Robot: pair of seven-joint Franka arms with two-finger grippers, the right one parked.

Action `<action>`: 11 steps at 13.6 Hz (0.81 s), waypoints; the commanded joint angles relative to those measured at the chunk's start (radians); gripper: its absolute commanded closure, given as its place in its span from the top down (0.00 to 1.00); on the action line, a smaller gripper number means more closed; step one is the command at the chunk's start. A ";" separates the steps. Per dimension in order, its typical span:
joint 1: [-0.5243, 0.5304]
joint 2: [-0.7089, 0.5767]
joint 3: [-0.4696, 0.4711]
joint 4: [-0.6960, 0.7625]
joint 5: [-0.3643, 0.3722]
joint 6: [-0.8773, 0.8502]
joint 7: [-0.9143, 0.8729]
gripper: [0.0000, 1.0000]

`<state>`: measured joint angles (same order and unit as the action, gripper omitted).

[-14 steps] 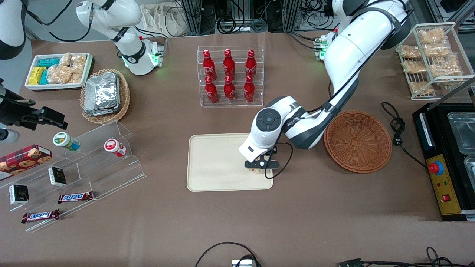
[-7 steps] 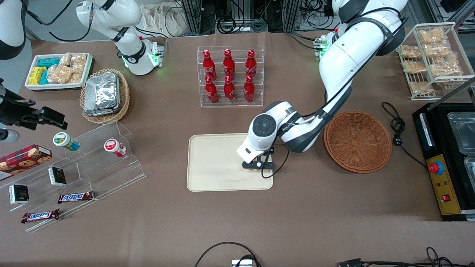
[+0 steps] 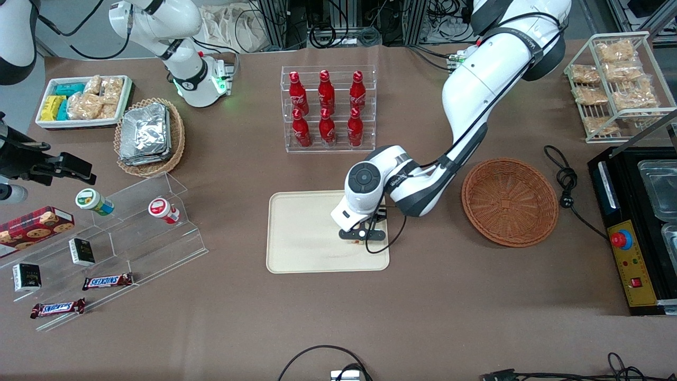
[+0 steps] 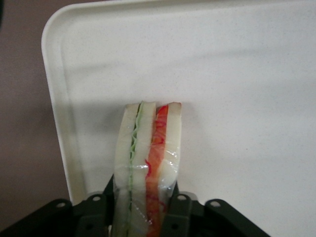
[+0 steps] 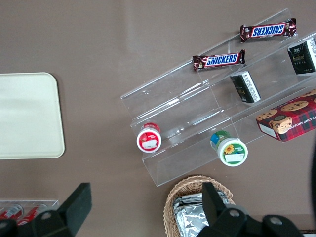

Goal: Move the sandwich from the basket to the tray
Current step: 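Lower the sandwich onto the tray with the left gripper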

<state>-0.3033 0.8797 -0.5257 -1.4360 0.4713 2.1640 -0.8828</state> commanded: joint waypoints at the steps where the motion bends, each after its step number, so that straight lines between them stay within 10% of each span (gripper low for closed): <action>1: -0.014 0.021 0.006 0.035 0.020 -0.006 -0.016 0.73; 5: -0.010 0.024 0.006 0.039 0.015 -0.006 -0.018 1.00; 11: -0.003 -0.007 0.003 0.135 0.012 -0.074 -0.107 1.00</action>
<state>-0.2997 0.8825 -0.5212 -1.3627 0.4713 2.1483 -0.9506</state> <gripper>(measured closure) 0.000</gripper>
